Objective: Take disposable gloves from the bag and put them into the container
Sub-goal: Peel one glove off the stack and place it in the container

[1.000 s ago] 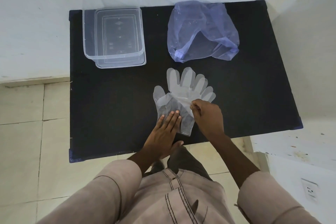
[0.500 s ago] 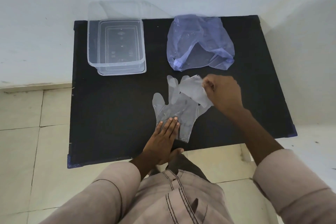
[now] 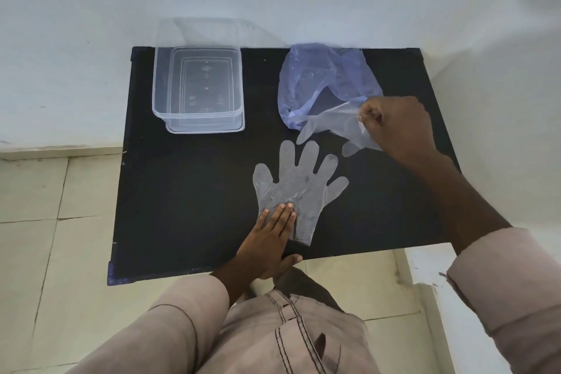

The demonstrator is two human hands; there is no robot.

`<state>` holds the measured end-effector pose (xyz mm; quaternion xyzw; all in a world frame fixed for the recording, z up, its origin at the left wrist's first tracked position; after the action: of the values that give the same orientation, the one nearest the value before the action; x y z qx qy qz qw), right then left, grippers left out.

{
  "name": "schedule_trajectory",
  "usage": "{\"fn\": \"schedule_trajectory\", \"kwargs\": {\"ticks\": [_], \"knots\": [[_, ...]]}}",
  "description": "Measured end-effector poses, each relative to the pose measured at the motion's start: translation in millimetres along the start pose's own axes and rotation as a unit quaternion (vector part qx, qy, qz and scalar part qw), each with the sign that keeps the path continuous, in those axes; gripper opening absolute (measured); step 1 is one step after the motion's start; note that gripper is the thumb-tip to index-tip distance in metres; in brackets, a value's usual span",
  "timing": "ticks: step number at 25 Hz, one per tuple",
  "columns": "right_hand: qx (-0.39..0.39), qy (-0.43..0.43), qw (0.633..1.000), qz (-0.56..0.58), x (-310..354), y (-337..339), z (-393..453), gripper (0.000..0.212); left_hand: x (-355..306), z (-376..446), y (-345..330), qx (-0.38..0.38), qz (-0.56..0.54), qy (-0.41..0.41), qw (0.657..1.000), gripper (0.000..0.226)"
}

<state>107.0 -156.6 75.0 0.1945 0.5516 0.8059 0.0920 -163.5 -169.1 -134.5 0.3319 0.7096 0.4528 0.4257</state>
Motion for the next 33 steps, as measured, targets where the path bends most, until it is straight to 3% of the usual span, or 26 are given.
{"fn": "schedule_trajectory", "kwargs": {"ticks": [2, 4, 6, 9, 12, 15, 19, 21, 25, 27, 30, 33], "knots": [[0.027, 0.012, 1.000, 0.011, 5.1, 6.4, -0.6, 0.025, -1.7, 2.3, 16.3, 0.028, -0.022, -0.004, 0.999, 0.089], [0.042, 0.025, 0.999, 0.010, 10.9, 12.9, -1.8, 0.023, -5.7, 5.3, 49.2, 0.005, -0.087, 0.000, 0.996, 0.080], [0.043, 0.033, 0.999, -0.001, 18.2, 20.5, -2.1, 0.021, -9.5, 10.2, 98.1, -0.122, -0.169, 0.029, 0.978, 0.070], [0.040, 0.059, 0.997, -0.026, 34.6, 35.1, -1.5, 0.017, -12.5, 23.9, 178.0, -0.338, -0.232, 0.078, 0.909, 0.063], [0.035, 0.106, 0.993, -0.039, 56.5, 51.5, -2.9, 0.016, -9.6, 38.6, 231.2, -0.418, -0.277, 0.069, 0.862, 0.071], [0.014, 0.156, 0.986, -0.060, 78.1, 65.7, -9.6, 0.020, -13.4, 36.2, 261.9, -0.409, -0.274, 0.064, 0.868, 0.062], [-0.005, 0.166, 0.983, -0.072, 92.1, 75.1, -18.7, 0.020, -10.3, 23.2, 278.4, -0.370, -0.322, 0.074, 0.868, 0.024], [-0.007, 0.128, 0.992, -0.021, 93.6, 80.7, -24.3, 0.012, -4.7, 15.5, 283.8, -0.359, -0.355, 0.059, 0.861, 0.015], [0.018, 0.012, 0.995, 0.096, 92.2, 84.7, -33.9, 0.034, 3.8, 3.2, 298.9, -0.323, -0.428, 0.090, 0.839, 0.010], [-0.015, -0.009, 0.991, 0.132, 94.3, 79.5, -34.8, 0.016, 10.9, 0.6, 306.0, -0.315, -0.446, 0.098, 0.832, 0.015], [-0.081, -0.061, 0.965, 0.240, 101.7, 77.7, -35.5, 0.009, 26.2, -4.0, 313.6, -0.290, -0.451, 0.107, 0.837, 0.019], [-0.091, -0.121, 0.928, 0.341, 109.6, 78.8, -33.0, 0.008, 34.6, -6.5, 317.8, -0.251, -0.468, 0.110, 0.840, 0.015]]}}
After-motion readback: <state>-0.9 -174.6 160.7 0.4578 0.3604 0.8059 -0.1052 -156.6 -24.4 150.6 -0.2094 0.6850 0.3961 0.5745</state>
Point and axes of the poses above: each hand's wrist, its own z-axis towards the middle knuckle, its own y-axis out of the back of the hand, x = y × z, the point moved 1 cm from there along z, towards the middle knuckle, and after that the axes turned 13 degrees about -x, right-handed, at the moved point
